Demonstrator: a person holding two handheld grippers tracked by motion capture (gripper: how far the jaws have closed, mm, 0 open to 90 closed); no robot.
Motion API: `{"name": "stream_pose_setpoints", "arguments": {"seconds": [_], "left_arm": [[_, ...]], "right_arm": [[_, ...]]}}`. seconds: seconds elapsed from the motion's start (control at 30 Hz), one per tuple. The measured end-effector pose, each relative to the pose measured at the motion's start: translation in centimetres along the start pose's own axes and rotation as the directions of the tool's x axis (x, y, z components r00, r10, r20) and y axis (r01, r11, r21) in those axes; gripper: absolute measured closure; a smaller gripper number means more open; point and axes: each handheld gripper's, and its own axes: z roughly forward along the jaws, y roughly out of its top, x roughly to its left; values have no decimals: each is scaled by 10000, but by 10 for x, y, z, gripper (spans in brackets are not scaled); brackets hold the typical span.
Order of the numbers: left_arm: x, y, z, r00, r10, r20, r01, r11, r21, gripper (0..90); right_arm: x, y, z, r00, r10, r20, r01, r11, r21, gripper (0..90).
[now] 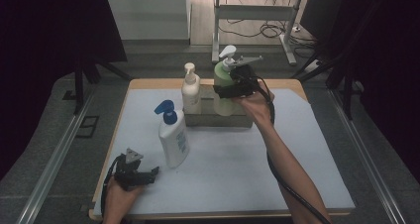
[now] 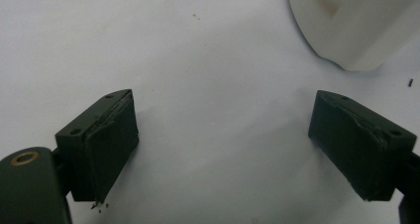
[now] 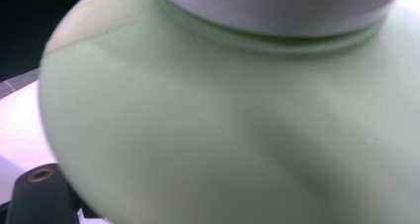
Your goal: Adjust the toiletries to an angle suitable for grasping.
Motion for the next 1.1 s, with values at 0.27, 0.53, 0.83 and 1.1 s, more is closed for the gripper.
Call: {"name": "stream_pose_setpoints", "arguments": {"seconds": [0.27,0.53,0.83,1.1], "left_arm": [[0,0,0,10000,26,4,-26,10000,18,115],[0,0,0,10000,35,4,-35,10000,26,115],[0,0,0,10000,29,2,-29,10000,15,115],[0,0,0,10000,5,11,-5,10000,12,115]], "right_arm": [[-6,2,7,9998,104,177,-104,9999,32,124],[-10,-5,21,9994,140,325,-145,9998,137,124],[-11,-14,31,9993,109,357,-119,9996,267,124],[-12,-24,39,9992,203,335,-217,9989,411,124]]}}
